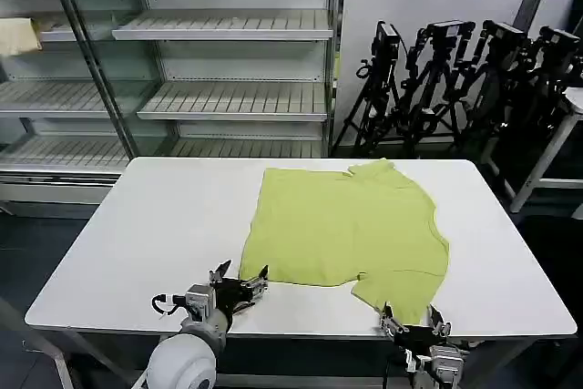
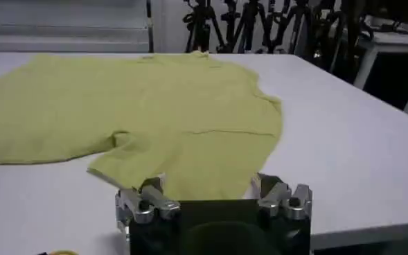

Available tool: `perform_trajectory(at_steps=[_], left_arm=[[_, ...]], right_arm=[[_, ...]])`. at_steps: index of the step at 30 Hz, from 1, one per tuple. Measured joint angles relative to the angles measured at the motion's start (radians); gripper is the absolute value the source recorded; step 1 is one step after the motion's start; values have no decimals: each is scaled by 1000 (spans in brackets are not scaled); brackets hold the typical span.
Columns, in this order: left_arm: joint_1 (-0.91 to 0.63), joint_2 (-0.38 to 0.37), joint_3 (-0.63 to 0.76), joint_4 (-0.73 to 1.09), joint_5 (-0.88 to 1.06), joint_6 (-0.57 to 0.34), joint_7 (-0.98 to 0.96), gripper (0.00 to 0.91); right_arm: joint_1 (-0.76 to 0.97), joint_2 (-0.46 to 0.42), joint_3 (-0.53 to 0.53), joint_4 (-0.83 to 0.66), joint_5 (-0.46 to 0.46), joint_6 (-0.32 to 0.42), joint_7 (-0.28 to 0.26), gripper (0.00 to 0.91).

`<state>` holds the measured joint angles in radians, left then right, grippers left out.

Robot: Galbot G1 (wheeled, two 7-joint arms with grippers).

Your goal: Fold and organize the clothes.

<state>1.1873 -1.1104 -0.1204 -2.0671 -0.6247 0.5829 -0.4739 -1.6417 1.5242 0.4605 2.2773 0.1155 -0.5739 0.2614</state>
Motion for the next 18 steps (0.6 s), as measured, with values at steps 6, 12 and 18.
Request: perform_trajectory(at_steps=[6, 12, 18], left_arm=[[-2, 6, 2, 9, -27, -2, -10, 20], [-1, 17, 8, 4, -48, -2, -8, 20], [-1, 20, 11, 1, -58, -2, -2, 20]], right_arm=[[1, 5, -1, -4, 28, 0, 9, 191], [1, 8, -1, -6, 53, 0, 12, 0], [2, 13, -1, -3, 70, 0, 13, 0]])
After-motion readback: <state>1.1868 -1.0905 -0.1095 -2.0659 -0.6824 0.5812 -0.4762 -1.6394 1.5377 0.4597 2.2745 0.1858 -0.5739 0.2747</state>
